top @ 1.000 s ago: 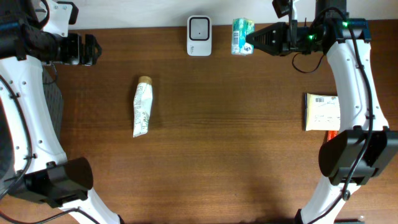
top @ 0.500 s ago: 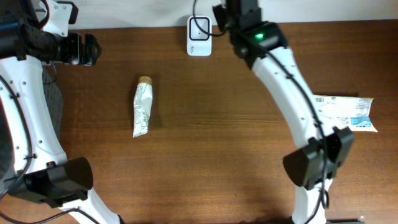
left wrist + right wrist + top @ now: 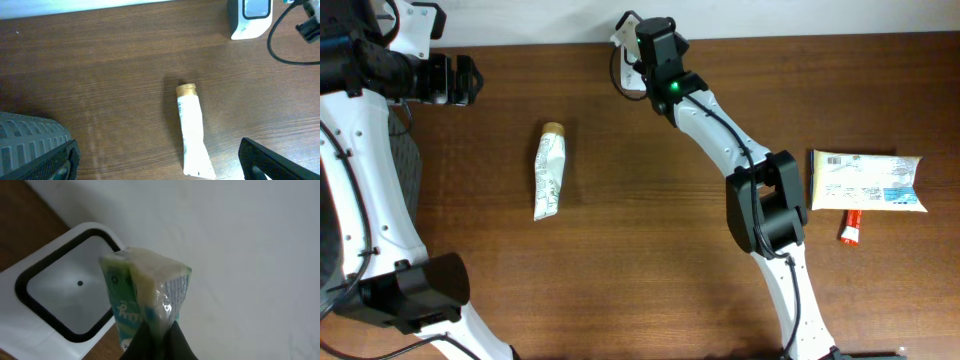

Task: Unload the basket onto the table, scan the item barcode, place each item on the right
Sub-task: 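Place the green packet at the right beside the yellow bag, then grasp the gold-capped white tube with the right gripper, then hold the white tube up to the scanner with the right gripper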

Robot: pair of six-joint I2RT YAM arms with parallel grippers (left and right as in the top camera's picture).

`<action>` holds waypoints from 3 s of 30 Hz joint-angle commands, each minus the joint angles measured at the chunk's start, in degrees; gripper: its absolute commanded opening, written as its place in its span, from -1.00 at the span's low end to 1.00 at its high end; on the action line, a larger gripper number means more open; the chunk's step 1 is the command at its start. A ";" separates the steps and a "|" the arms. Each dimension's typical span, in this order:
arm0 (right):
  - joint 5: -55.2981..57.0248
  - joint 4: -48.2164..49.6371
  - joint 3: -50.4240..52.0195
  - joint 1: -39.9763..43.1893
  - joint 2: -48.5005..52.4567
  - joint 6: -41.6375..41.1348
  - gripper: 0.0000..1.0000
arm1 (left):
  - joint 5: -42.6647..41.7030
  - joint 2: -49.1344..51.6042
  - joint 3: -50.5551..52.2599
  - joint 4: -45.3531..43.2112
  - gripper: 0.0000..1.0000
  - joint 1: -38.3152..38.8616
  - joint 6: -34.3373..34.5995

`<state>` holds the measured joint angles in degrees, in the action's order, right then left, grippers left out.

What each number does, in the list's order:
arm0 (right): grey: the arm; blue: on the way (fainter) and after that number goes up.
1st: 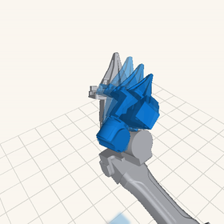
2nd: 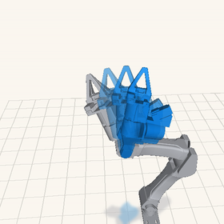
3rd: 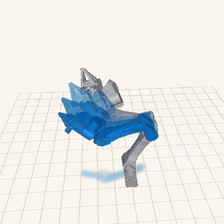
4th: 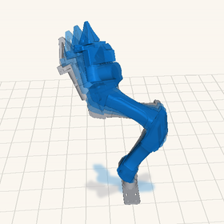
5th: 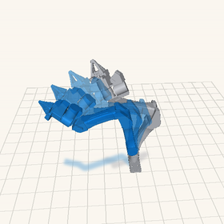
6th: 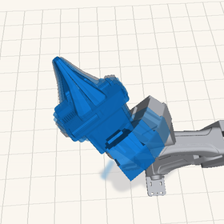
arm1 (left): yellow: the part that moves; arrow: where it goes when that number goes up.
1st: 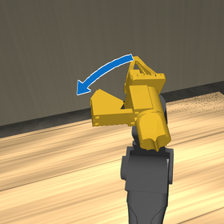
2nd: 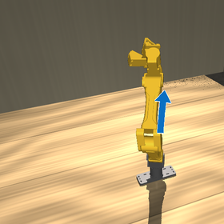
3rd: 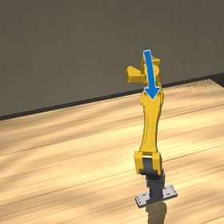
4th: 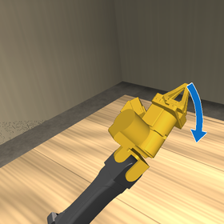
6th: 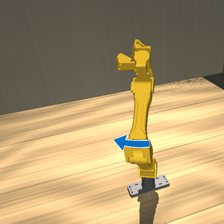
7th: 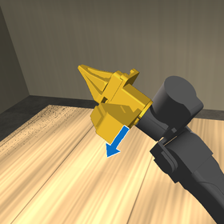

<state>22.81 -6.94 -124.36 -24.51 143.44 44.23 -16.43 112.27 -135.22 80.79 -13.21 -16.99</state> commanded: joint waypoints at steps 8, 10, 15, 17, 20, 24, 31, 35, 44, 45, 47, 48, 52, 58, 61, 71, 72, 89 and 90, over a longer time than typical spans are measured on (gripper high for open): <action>-0.76 0.33 -0.15 -2.56 1.09 5.07 -0.92 | -0.07 -0.85 -0.31 -0.09 0.98 -0.35 -0.68; -0.98 -2.29 -0.15 -2.97 -1.57 4.92 -0.92 | -0.07 -0.85 -0.31 -0.09 0.98 -0.35 -0.68; -4.85 -21.29 -0.17 -4.26 -19.85 -12.46 -0.92 | -0.07 -0.85 -0.31 -0.09 0.99 -0.35 -0.68; -4.83 -33.42 -0.17 -4.33 -28.61 -25.83 -0.91 | -0.07 -0.85 -0.31 -0.09 0.98 -0.35 -0.68; -4.83 -52.92 -0.17 -3.32 -35.63 -38.32 -0.92 | -0.07 -0.85 -0.31 -0.09 0.98 -0.35 -0.70; -4.52 -73.16 1.75 1.31 -35.21 -47.08 -0.92 | -0.07 -0.85 -0.31 -0.09 0.98 -0.35 -0.68; -4.61 -73.09 23.34 16.63 -33.42 -62.31 -0.92 | -0.07 -0.85 -0.31 -0.09 0.98 -0.35 -0.68; -4.22 -68.87 31.74 22.12 -33.42 -62.10 -0.48 | -0.07 -0.85 -0.31 -0.09 0.98 -0.35 -0.68; -64.46 -45.90 29.00 19.06 -33.33 -56.68 0.97 | -0.07 -0.85 -0.31 -0.09 0.98 -0.35 -0.68; -65.85 -39.34 29.68 15.98 -33.18 -58.53 0.97 | -0.07 -0.85 -0.31 -0.09 0.98 -0.35 -0.68; -61.70 -28.50 29.86 8.22 -31.54 -66.99 0.97 | -0.07 -0.85 -0.31 -0.09 0.98 -0.35 -0.68; -57.46 -24.39 29.86 4.46 -30.38 -71.65 0.88 | -0.04 -0.85 -0.31 -0.09 0.98 -0.35 -0.68; -44.57 -12.35 27.67 -9.40 -21.11 -82.47 0.88 | -0.07 -0.85 -0.31 -0.09 0.98 -0.35 -0.68; -40.22 -26.51 1.49 -16.22 -2.16 -79.38 0.97 | -0.07 -0.85 -0.31 -0.09 0.98 -0.35 -0.70; -39.71 -26.08 1.27 -17.35 1.25 -79.38 0.97 | -0.07 -0.85 -0.31 -0.09 0.98 -0.35 -0.68; -41.22 -29.79 1.29 -18.12 5.60 -77.22 -0.92 | -0.07 -0.85 -0.31 -0.09 0.98 -0.35 -0.68; -41.68 -32.20 1.29 -17.49 5.53 -76.94 -0.92 | -0.07 -0.85 -0.31 -0.09 0.98 -0.35 -0.70; -90.60 -57.66 1.27 17.92 -38.73 -39.74 -0.92 | -0.07 -0.85 -0.31 -0.09 0.98 -0.35 -0.70; -91.89 -57.61 1.27 19.56 -40.79 -39.74 -0.92 | -0.07 -0.85 -0.31 -0.09 0.98 -0.35 -0.68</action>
<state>-63.35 -64.77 -122.08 -8.08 107.48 3.09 -16.43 112.27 -135.22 80.79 -13.21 -16.99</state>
